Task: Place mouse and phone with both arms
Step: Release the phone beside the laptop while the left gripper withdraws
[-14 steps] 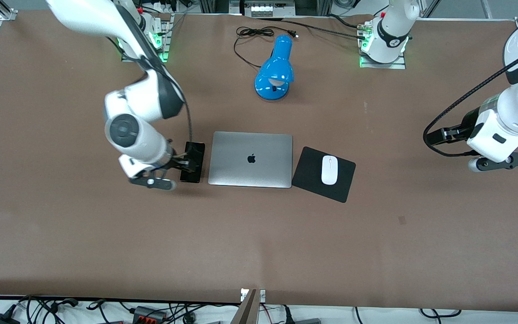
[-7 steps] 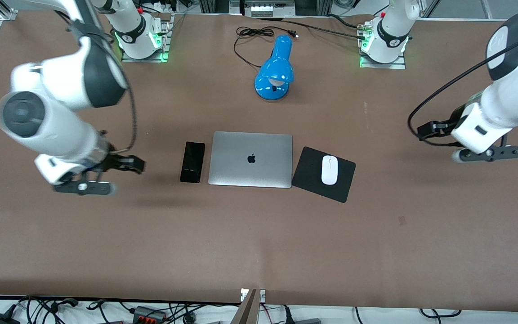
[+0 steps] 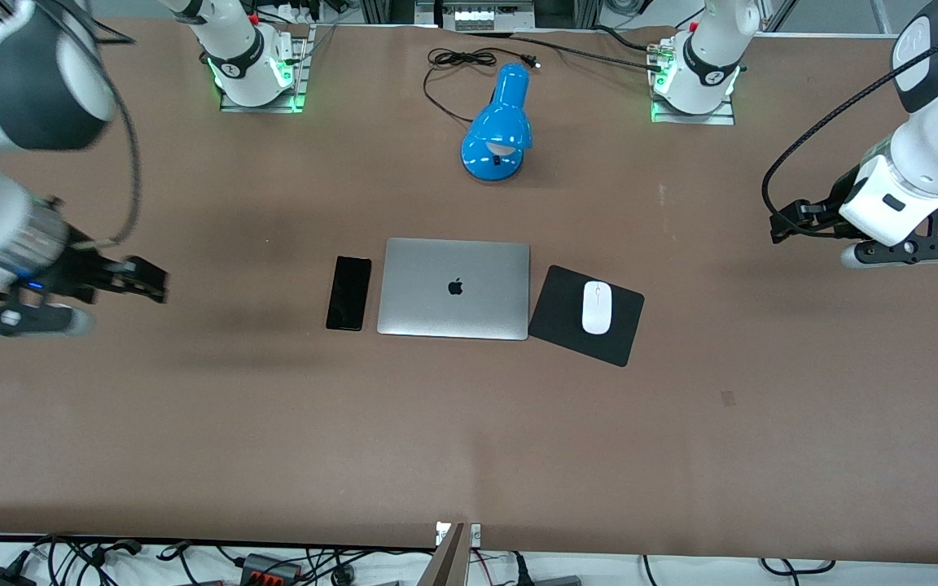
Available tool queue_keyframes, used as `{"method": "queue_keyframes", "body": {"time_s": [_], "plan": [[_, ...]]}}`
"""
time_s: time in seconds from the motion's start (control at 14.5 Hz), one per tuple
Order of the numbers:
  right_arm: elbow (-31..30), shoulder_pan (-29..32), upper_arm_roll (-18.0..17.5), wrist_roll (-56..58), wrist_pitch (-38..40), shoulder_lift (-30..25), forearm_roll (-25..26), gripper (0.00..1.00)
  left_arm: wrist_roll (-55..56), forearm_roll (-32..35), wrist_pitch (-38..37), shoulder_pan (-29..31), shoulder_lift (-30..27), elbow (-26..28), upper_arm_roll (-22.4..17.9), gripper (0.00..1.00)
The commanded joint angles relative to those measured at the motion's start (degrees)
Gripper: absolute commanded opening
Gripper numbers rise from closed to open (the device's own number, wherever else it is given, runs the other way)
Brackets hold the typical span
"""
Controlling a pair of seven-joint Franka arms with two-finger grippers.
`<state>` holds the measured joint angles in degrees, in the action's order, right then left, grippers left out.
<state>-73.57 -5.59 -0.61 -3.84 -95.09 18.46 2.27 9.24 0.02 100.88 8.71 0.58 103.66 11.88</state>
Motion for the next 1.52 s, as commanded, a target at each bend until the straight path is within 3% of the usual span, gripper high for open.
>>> {"method": "queue_keyframes", "body": {"time_s": [0.0,0.14,0.35,0.62,0.76,0.83,1.18,1.45], "plan": [[-0.17,5.22,-1.23,3.14,3.48,-1.85,0.10,1.00,-1.24,-0.81,-12.12,1.92,0.39,-9.31,-0.45,1.00],[0.18,6.20,-1.14,3.40,5.00,-1.85,0.01,1.00,-1.85,-0.02,-22.62,2.01,4.58,-17.49,-0.36,1.00],[0.18,7.44,-0.88,6.74,4.91,-3.43,0.01,1.00,-0.98,0.07,-23.01,1.92,5.40,-19.38,-0.01,1.00],[-4.02,7.26,-0.97,5.95,3.43,-7.11,0.80,1.00,-0.97,-0.02,-17.14,1.84,4.00,-16.58,0.60,1.00],[-8.58,7.26,-0.97,5.95,1.32,-9.83,0.80,1.00,-0.98,-0.11,-8.91,1.84,-3.17,-5.47,0.95,1.00],[-11.39,7.35,-0.97,5.95,-0.35,-11.59,0.72,1.00,-1.06,-0.11,-5.81,1.84,-4.87,-3.14,1.04,1.00],[-26.43,7.70,-0.71,6.13,-6.43,-20.74,0.19,1.00,-1.06,-0.63,-7.45,2.19,-3.30,-5.66,0.96,1.00],[-26.89,8.05,-0.79,7.18,-3.10,-21.98,0.36,1.00,-1.24,-0.63,-7.45,2.19,-3.21,-5.75,0.87,1.00]]}}
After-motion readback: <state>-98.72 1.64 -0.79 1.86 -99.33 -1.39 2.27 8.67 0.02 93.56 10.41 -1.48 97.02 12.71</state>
